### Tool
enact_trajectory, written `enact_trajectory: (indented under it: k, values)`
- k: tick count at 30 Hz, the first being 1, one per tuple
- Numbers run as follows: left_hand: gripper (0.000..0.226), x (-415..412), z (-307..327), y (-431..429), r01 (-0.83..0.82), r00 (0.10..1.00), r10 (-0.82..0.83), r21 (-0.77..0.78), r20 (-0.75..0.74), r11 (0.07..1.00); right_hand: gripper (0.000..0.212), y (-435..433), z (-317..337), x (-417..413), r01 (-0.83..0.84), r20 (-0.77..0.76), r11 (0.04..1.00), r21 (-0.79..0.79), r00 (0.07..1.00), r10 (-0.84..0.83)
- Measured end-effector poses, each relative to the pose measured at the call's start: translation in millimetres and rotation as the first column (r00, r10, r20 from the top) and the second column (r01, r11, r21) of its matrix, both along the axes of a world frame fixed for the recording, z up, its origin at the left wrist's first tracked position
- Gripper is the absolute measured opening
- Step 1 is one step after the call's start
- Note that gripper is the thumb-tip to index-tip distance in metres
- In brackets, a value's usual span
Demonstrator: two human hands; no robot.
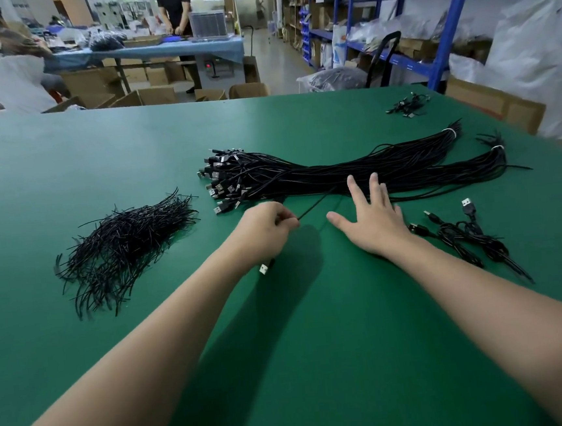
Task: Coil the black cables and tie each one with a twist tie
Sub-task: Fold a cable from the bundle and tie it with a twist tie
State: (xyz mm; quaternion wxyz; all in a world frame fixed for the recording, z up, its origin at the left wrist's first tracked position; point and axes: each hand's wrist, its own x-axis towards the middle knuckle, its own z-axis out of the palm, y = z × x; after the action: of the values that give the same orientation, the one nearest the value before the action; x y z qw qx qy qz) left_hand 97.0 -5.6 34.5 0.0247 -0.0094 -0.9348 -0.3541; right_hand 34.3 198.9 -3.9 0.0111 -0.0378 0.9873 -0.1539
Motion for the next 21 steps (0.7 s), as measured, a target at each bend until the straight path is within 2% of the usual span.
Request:
enact_trajectory:
  k: [3,6,12,16,19,21]
  values:
    - [0.018,19.1,2.1,2.9,0.035,0.998,-0.041,0.115,0.045,0.993,0.085,-9.8,-3.5,-27.4,0.027,0.000,0.999,0.033,1.000,-0.027]
    - [0.019,29.5,2.0,-1.4,0.051,0.992,-0.067,0.156,0.102,0.986,0.078,-13.3,-4.6,-48.0,0.022,0.033,0.999,0.038,0.999,-0.023]
    - [0.015,34.3,4.5,-15.0,0.144,0.975,-0.156,0.087,0.161,0.986,0.069,-0.4,-8.8,-67.4,0.024,-0.051,0.999,-0.046,0.998,-0.027]
    - [0.010,40.9,34.2,-43.6,0.332,0.925,-0.315,-0.046,0.212,0.942,0.061,1.7,-8.8,-77.0,0.011,-0.040,0.999,-0.051,0.999,-0.013]
    - [0.010,50.6,67.7,-76.9,0.418,0.885,-0.395,-0.047,0.248,0.907,0.060,2.1,-10.1,-79.2,0.011,-0.036,0.999,-0.043,0.999,-0.012]
    - [0.013,56.7,80.6,-94.8,0.441,0.867,-0.431,0.018,0.250,0.897,0.060,2.6,-10.2,-78.0,0.008,-0.034,0.999,-0.046,0.999,-0.010]
